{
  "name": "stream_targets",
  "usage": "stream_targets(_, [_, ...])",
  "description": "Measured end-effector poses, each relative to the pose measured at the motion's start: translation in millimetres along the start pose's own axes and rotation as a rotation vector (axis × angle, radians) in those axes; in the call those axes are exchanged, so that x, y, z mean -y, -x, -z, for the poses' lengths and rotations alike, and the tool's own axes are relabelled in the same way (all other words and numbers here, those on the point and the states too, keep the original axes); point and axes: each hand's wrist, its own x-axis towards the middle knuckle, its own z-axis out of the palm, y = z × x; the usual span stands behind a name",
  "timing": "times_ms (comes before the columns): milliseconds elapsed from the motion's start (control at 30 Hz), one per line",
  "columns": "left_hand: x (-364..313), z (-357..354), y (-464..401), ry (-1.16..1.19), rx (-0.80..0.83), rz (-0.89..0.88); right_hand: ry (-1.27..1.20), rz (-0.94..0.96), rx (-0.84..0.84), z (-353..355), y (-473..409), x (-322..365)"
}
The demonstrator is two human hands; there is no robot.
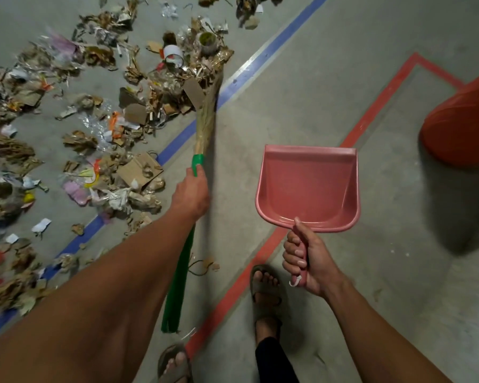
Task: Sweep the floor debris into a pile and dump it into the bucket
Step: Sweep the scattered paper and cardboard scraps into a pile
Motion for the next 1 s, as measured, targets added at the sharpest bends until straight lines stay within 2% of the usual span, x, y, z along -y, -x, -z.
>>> stream_targets(167, [69, -14, 68, -0.046, -0.029, -0.234, -0.035, 0.076, 0.004, -22, 26, -40])
stream_targets(267, [98, -32, 109, -0.041, 0.074, -0.402, -0.054, 0.109, -0.003, -35, 42, -72])
stream_targets(367, [119, -51, 139, -0.165, 0.225, -0.499, -0.075, 0.138, -0.032, -43, 58, -106])
stream_targets(467, [145, -63, 154, -0.238, 0.277, -0.417, -0.058, 0.136, -0.043, -45, 70, -138])
stream_targets(600, [186, -57, 159, -0.152, 0.161, -0.132, 0.01, 0.1, -0.04, -39, 83, -178])
stream_targets(667, [204, -49, 161, -0.118, 0.103, -0.071, 0.024, 0.093, -0.042, -34, 87, -190])
stream_targets(833, [222, -32, 207, -0.004, 0.032, -0.116, -0.009, 0.106, -0.035, -29, 111, -216])
stream_targets(1000, [217, -60, 292, 0.205, 0.129, -0.275, 0.001, 0.115, -0.016, -22, 151, -240])
